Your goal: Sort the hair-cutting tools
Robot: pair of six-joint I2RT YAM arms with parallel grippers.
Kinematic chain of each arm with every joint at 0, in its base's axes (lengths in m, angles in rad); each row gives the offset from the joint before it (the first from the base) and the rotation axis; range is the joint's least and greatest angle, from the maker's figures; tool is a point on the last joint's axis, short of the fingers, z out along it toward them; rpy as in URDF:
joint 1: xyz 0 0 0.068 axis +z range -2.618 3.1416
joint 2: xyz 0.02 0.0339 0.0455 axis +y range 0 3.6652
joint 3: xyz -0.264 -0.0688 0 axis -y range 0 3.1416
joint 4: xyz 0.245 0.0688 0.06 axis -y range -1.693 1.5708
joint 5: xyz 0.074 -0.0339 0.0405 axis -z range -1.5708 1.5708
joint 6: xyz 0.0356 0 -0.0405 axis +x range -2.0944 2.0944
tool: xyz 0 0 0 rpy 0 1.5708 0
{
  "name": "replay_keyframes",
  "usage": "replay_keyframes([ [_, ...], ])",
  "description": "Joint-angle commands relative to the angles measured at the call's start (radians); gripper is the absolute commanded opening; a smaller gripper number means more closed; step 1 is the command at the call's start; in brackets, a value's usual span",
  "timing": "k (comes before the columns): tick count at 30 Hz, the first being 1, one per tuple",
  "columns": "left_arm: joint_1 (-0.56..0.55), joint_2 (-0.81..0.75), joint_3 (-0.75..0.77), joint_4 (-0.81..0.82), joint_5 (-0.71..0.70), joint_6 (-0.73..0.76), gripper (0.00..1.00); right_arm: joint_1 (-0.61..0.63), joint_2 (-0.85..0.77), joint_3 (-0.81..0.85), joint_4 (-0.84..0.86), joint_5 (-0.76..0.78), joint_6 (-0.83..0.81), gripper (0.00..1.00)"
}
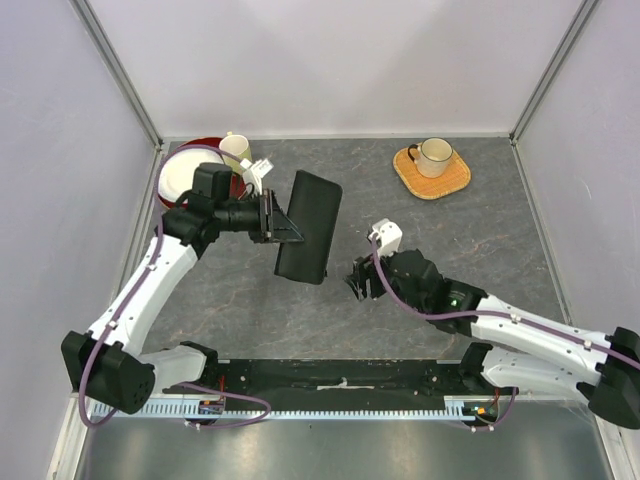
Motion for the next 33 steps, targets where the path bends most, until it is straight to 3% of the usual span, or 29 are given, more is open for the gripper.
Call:
replay_keyframes([
  [1,-0.003,-0.01,0.177,-0.137,-0.105,0.106,0.02,0.003,-0.064,-0.087,0.2,-0.177,-0.074,0.75],
  [4,-0.02,-0.005,0.234,-0.212,-0.128,0.127,0.02,0.016,-0.03,-0.102,0.317,-0.235,-0.123,0.77],
  [11,-0.055,-0.007,0.312,-0.334,-0.207,0.173,0.02,0.087,0.088,-0.091,0.571,-0.201,-0.25,0.79],
  [25,-0.066,-0.016,0.412,-0.415,-0.245,0.189,0.02,0.147,0.204,-0.104,0.781,-0.232,-0.252,0.79],
  [28,-0.069,-0.021,0.412,-0.417,-0.24,0.181,0.02,0.159,0.24,-0.098,0.835,-0.211,-0.235,0.7],
  [30,-0.072,-0.024,0.412,-0.424,-0.241,0.18,0.02,0.164,0.276,-0.091,0.866,-0.194,-0.231,0.56],
  [33,-0.074,-0.03,0.409,-0.43,-0.241,0.175,0.02,0.171,0.313,-0.084,0.907,-0.16,-0.223,0.51],
])
